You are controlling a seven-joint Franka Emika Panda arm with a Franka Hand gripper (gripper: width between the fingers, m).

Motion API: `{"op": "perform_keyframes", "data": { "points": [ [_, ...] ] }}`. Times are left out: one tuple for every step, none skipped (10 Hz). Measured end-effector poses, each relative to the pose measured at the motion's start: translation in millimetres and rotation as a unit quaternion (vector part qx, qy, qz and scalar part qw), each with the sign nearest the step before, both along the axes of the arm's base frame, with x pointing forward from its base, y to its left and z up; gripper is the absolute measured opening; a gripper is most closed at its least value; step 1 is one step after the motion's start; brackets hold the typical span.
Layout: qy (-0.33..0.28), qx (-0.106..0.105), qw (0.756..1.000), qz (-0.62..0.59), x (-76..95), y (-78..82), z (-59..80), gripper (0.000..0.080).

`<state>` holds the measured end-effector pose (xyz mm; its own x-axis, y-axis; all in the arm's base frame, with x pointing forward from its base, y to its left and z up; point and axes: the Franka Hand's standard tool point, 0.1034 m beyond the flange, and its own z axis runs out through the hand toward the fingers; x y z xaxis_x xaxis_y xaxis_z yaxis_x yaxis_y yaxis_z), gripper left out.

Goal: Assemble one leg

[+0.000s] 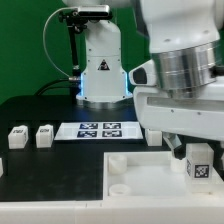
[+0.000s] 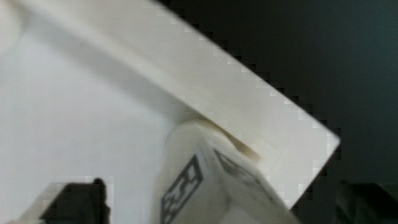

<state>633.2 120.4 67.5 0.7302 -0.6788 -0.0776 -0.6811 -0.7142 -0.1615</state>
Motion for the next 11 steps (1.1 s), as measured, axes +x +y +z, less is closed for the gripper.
{"op": "perform_keyframes", "data": {
  "points": [
    [-0.010,-0.003,0.998,0.057,0.1,-1.3,-0.3,0.0645],
    [-0.017,-0.006,0.995,0.100,0.1,-1.4,-0.3,0.0649],
    [-0.026,-0.013,0.987,0.160,0.2,-2.7,-0.4,0.0649],
    [-0.036,-0.038,0.969,0.242,2.0,-4.5,0.4,0.0649],
    [-0.048,-0.052,0.946,0.318,3.4,-5.7,0.9,0.0649],
    [-0.060,-0.056,0.935,0.345,5.5,-5.0,1.2,0.0649],
    [-0.059,-0.055,0.938,0.337,5.0,-5.0,0.6,0.0649],
    [-0.059,-0.055,0.938,0.337,5.0,-5.0,0.6,0.0522],
    [-0.056,-0.052,0.947,0.311,4.9,-4.6,0.6,0.0379],
    [-0.050,-0.049,0.961,0.269,4.8,-4.0,0.5,0.0379],
    [-0.043,-0.044,0.975,0.212,4.8,-4.8,0.4,0.0292]
  ]
}}
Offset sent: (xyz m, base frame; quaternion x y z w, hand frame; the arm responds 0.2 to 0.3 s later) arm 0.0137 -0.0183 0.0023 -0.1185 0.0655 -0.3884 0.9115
